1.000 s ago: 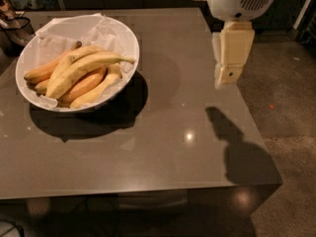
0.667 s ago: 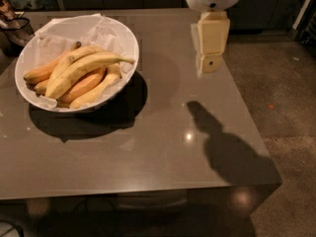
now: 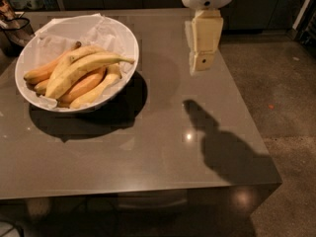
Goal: Pick banana from white bowl
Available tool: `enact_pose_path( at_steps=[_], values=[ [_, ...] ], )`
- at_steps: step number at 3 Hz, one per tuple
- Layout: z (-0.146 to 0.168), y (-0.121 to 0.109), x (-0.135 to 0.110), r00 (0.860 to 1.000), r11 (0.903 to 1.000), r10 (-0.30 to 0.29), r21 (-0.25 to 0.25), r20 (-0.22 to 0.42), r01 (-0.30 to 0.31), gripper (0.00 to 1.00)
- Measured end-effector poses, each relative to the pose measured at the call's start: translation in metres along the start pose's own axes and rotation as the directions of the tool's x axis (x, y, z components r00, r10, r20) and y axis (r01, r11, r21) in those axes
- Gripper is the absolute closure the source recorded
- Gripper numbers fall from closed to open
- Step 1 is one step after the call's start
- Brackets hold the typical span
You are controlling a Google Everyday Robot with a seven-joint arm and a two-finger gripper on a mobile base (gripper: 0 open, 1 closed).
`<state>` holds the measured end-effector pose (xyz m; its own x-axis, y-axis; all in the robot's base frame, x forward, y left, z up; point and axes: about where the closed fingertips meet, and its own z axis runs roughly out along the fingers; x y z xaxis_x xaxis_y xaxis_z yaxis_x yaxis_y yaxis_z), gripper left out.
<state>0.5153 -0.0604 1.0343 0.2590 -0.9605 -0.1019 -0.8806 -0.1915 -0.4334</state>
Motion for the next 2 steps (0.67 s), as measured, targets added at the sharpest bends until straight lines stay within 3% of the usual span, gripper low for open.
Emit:
enact_pose_path(
  at_steps=[2],
  values=[
    [0.048,-0.035,-0.023,0.996,0.9954,-0.044,-0.082,0.081,0.05,0.0]
  ],
)
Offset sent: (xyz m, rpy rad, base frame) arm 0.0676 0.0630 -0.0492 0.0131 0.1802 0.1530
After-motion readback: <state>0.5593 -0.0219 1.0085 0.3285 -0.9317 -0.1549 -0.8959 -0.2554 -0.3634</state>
